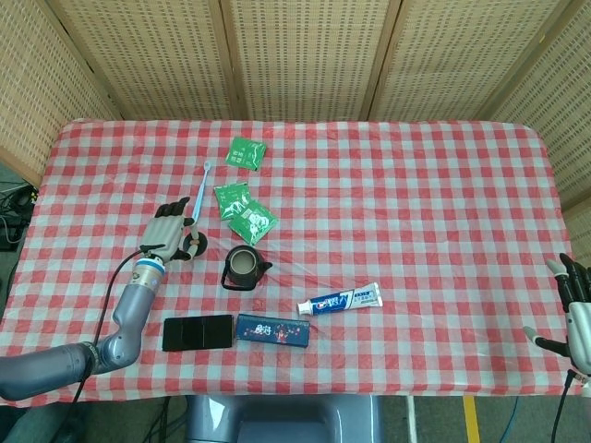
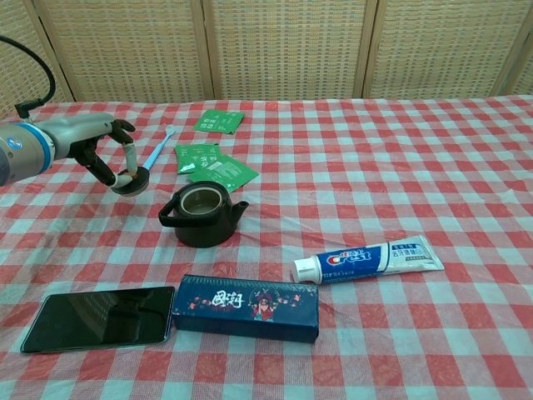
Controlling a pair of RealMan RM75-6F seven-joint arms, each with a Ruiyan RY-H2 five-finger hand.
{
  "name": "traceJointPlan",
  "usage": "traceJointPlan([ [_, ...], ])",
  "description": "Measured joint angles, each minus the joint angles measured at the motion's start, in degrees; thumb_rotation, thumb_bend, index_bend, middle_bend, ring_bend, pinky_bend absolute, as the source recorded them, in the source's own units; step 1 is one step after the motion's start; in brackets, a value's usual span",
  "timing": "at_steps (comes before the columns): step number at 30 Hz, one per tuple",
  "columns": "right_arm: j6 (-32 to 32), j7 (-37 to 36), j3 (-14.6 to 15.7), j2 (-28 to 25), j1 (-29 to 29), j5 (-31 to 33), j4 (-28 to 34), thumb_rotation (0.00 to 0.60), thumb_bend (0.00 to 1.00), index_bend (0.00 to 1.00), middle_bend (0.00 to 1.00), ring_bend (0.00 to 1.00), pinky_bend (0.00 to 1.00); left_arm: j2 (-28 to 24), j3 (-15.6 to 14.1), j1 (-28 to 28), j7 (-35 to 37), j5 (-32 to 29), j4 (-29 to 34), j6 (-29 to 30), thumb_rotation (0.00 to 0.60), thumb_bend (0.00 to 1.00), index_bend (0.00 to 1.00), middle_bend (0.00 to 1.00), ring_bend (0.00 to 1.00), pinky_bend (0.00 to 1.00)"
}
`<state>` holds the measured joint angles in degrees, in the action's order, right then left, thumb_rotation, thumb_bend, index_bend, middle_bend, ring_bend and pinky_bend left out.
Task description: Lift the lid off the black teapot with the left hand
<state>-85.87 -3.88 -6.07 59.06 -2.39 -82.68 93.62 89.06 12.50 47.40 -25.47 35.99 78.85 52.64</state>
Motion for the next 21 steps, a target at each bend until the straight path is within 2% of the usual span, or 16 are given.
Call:
traceJointPlan([
  [2,0.17,-0.05,-0.07,0.03,-0.09,0.19,-0.07,0.6,0.0,0.06,0.0,0.0,0.0,1.33,-0.36,-0.27,1.66,0.86,-2.07,-1.23,0.6,0.32,0.54,0.0,0.0,0.0],
  [5,0.23,-0.16,-0.09,0.07,-0.14,0.22,-0.15,0.6,0.0,0.06,0.0,0.0,0.0,2.43,-0.64,-0.58,3.29,2.18,-3.41,-2.37,0.6,0.19,0.31,0.0,0.0,0.0],
  [7,0.22,-0.24,-0.06,0.08,-0.14,0.16,-0.19,0.6,0.0,0.06,0.0,0.0,0.0,2.45,-0.65,-0.75,3.85,2.72,-3.28,-2.5,0.6,0.08,0.1,0.0,0.0,0.0],
  [9,0.21,-0.31,-0.04,0.06,-0.13,0.13,-0.2,0.6,0.0,0.06,0.0,0.0,0.0,2.07,-0.57,-1.01,4.45,3.4,-2.6,-2.42,0.6,0.03,0.01,0.0,0.0,0.0],
  [16,-0.19,-0.36,0.12,-0.01,0.0,-0.36,-0.03,0.6,0.0,0.06,0.0,0.0,0.0,-0.82,-0.23,-2.42,5.92,7.12,0.97,0.58,0.6,0.0,0.0,0.0,0.0,0.0],
  [21,-0.67,-0.4,0.33,-0.19,0.17,-1.07,0.38,0.6,0.0,0.06,0.0,0.0,0.0,-5.27,-0.42,-5.51,8.83,13.87,5.8,5.93,0.6,0.0,0.0,0.0,0.0,0.0],
])
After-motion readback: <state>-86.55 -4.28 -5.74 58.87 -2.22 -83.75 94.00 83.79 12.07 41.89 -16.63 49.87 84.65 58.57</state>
